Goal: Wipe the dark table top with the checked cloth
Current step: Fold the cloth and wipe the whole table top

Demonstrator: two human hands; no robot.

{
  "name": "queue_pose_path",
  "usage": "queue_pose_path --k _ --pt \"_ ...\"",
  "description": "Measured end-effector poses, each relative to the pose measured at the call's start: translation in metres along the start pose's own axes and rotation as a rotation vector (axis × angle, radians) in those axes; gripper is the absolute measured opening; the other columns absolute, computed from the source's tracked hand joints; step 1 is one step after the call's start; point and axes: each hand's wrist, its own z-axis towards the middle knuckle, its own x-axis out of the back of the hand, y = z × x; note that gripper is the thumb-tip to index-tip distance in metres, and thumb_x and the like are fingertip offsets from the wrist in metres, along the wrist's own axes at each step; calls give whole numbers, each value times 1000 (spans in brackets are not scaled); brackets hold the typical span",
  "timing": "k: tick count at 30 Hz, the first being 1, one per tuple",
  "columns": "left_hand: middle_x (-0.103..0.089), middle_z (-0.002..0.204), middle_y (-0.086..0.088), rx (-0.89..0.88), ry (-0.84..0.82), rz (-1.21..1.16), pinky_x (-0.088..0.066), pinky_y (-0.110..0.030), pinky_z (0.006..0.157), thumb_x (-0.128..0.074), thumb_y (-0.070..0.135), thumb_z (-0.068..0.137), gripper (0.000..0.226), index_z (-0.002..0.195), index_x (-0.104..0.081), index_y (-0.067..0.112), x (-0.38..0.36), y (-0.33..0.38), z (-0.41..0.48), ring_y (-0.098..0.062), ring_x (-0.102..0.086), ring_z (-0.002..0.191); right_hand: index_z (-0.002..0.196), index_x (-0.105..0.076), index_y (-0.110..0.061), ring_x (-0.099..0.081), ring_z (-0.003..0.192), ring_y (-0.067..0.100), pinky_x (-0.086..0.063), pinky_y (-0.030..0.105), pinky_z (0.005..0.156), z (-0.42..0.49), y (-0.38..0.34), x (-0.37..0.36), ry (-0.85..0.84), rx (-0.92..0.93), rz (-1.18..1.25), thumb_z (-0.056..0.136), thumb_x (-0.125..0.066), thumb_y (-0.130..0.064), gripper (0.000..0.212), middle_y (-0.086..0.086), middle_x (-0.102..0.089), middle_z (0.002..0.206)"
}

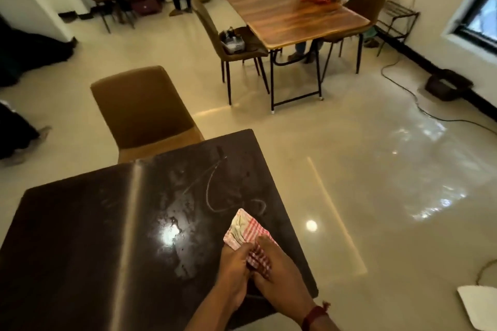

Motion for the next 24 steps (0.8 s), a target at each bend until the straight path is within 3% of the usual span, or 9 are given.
queue_pose_path --k 2,4,9,13,14,16,18,21,24 --pt "-74 106 -12 -33 42 -18 -54 -44 90 -55 -3 91 30 117 -66 7 -23 -5 -3 -30 -70 99 145 -31 -33 -33 136 1 -25 21 115 7 11 20 -2 95 -51 88 -56 -29 62 -17 -36 149" --pt "-75 104 -11 -64 75 -26 -54 -37 82 -55 -4 91 29 113 -68 9 -41 -6 -5 -27 -71 97 141 -34 -37 -37 133 -2 -31 25 113 17 15 34 -14 160 -69 87 -52 -27 58 -18 -40 146" --pt "-75 103 -11 -125 138 -142 -54 -35 80 -51 -5 93 30 115 -67 9 -67 1 1 -26 -72 96 139 -31 -43 -42 130 -3 -36 20 108 45 15 64 -107 284 -83 82 -48 -24 62 -23 -41 144" --pt "-72 110 -17 -112 171 -356 -55 -39 84 -51 3 93 31 121 -64 6 -78 0 24 -32 -70 102 146 -14 -46 -41 131 -2 -33 17 109 77 25 73 -195 322 -133 82 -51 -26 77 -23 -35 149" --pt "-71 112 -18 -118 184 -420 -56 -39 84 -51 6 91 32 121 -64 5 -83 -1 31 -32 -69 103 149 -8 -40 -36 136 1 -30 17 111 87 27 75 -232 326 -168 83 -51 -26 81 -18 -29 154" --pt "-69 117 -20 -141 180 -535 -54 -42 92 -57 14 82 44 124 -62 3 -93 -1 46 -34 -66 109 148 12 -27 -23 144 8 -24 22 115 107 34 77 -300 302 -258 84 -48 -28 88 -11 -9 160" --pt "-65 124 -21 -149 147 -655 -43 -47 105 -68 22 70 63 129 -59 3 -104 -2 58 -36 -62 116 145 20 -26 -20 145 11 -25 27 116 127 41 81 -322 283 -306 86 -45 -29 88 -10 -2 161" --pt "-61 131 -20 -199 158 -796 -31 -50 115 -69 26 69 66 131 -58 6 -123 -5 71 -37 -56 124 149 2 -34 -29 143 14 -32 27 112 150 41 86 -344 282 -313 88 -45 -31 78 -8 -18 159" --pt "-59 133 -18 -277 260 -828 -28 -48 117 -77 29 63 71 130 -61 10 -135 5 75 -35 -54 127 150 -10 -33 -44 134 21 -39 27 103 165 34 93 -375 290 -359 77 -45 -40 82 -5 -32 155"
